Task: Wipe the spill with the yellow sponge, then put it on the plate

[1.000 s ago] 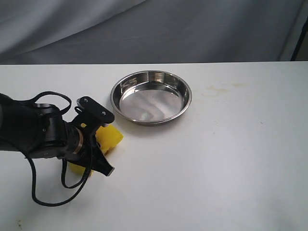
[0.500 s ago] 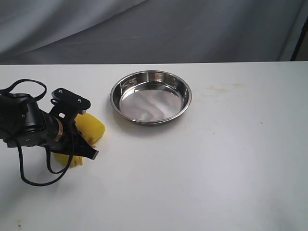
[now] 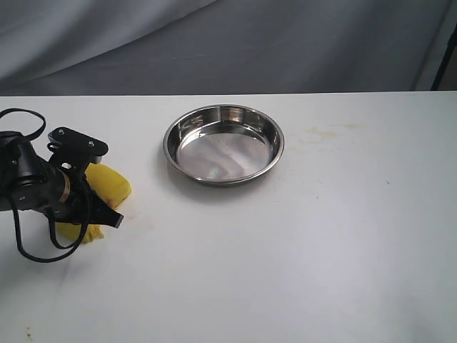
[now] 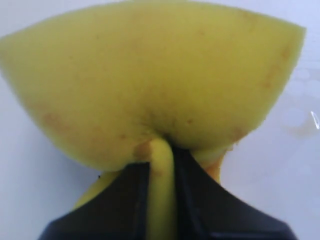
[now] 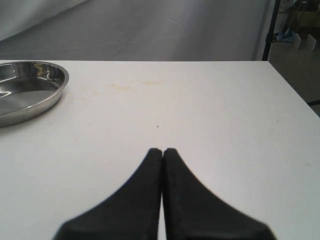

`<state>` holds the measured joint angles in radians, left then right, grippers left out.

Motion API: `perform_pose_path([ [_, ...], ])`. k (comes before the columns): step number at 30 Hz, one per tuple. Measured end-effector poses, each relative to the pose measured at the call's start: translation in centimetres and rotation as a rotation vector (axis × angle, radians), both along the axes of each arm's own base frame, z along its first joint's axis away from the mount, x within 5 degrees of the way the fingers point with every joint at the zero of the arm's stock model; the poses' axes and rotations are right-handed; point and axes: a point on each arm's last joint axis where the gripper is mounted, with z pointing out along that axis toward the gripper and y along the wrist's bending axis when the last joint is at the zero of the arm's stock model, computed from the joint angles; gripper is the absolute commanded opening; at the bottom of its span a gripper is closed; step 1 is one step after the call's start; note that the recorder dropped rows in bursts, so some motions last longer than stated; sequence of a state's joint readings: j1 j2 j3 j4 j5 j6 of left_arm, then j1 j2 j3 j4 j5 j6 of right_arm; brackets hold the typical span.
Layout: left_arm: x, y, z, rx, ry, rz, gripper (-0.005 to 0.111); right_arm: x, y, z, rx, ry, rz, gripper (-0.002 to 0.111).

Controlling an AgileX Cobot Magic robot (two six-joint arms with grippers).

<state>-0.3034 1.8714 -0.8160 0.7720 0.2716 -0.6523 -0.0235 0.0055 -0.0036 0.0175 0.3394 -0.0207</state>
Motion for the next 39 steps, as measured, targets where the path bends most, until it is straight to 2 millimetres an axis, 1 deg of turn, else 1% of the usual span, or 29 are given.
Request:
perform_pose_path([
  [10, 0.0, 0.1, 0.0, 0.014, 0.01, 0.012, 0.0, 0.0, 0.0, 0.0, 0.0, 0.0, 0.0, 0.0],
  [14, -0.3, 0.6, 0.4, 0.044, 0.021, 0.047, 0.0, 0.0, 0.0, 0.0, 0.0, 0.0, 0.0, 0.0],
  [20, -1.1, 1.7, 2.1, 0.099, 0.025, 0.11, 0.0, 0.0, 0.0, 0.0, 0.0, 0.0, 0.0, 0.0],
  [27, -1.8, 2.5, 5.5, 0.117, -0.049, 0.154, 0.0, 0.0, 0.0, 0.0, 0.0, 0.0, 0.0, 0.0],
  [30, -1.9, 2.9, 6.4, 0.14, -0.083, 0.17, 0.0, 0.0, 0.0, 0.0, 0.0, 0.0, 0.0, 0.0],
  [35, -1.6, 4.5, 6.6, 0.158, -0.094, 0.236, 0.0, 0.0, 0.0, 0.0, 0.0, 0.0, 0.0, 0.0],
  [39, -1.4, 6.1, 5.9, 0.158, -0.067, 0.298, 0.0, 0.0, 0.0, 0.0, 0.0, 0.0, 0.0, 0.0],
])
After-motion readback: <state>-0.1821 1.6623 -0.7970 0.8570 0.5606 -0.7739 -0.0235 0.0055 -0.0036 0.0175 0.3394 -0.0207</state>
